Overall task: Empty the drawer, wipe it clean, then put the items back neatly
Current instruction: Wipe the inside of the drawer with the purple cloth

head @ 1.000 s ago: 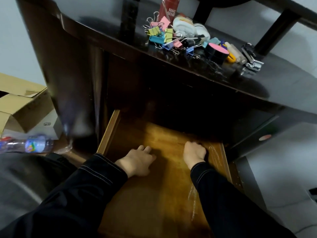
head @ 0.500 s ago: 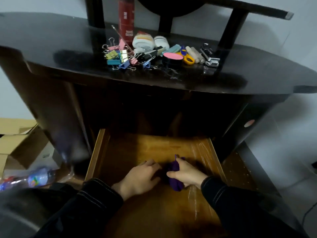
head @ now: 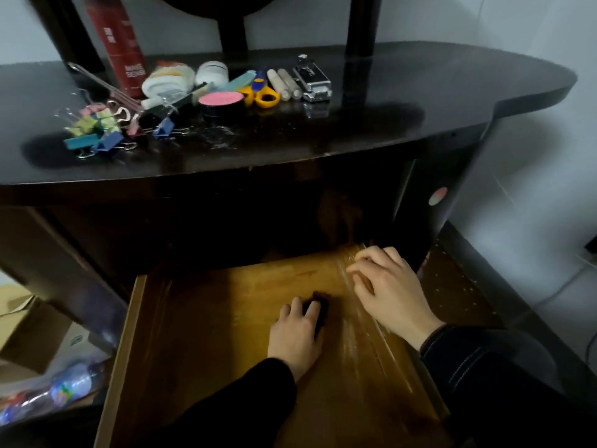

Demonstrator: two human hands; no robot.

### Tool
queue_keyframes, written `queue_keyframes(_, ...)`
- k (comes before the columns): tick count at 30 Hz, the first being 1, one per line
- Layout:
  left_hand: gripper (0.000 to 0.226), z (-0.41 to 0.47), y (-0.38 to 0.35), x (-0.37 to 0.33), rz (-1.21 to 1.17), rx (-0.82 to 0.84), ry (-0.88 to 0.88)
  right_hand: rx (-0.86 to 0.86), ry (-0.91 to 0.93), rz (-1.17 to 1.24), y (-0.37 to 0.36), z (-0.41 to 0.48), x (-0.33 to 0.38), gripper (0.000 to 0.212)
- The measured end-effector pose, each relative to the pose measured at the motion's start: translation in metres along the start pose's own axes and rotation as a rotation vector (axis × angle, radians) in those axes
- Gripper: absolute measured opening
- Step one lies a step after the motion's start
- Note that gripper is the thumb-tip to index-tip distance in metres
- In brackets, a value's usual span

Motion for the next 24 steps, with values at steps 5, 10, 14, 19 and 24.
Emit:
queue_keyframes(5,0.052,0.015,-0.001,0.019,0.175,-0.051,-0.321,-0.009,-0.078,0.029,-0.023,0.003,-0.010,0.024)
queue_keyframes(10,0.055,0.078,0.012,0.033,0.187,-0.079,-0.222,-0.056,-0.294,0.141,-0.025,0.002,-0.025,0.034)
queue_keyframes(14,0.055,0.118,0.022,0.017,0.051,-0.072,-0.126,-0.070,-0.416,0.279,-0.027,0.001,-0.031,0.033)
queue_keyframes(19,0.044,0.087,0.016,-0.001,0.138,-0.107,-0.268,-0.040,-0.426,0.258,-0.024,0.001,-0.027,0.034)
queue_keyframes(24,0.042,0.035,-0.003,0.004,0.162,-0.080,-0.501,-0.033,-0.443,0.286,-0.021,0.000,-0.025,0.036)
Point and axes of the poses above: each hand's wrist, its own z-axis towards the middle knuckle, its own y-axis out of the back of the hand, x = y × z, the point moved 5 cm from there along z, towards the middle knuckle, and after that the axes turned 4 degrees about z, right-handed, at the moved point
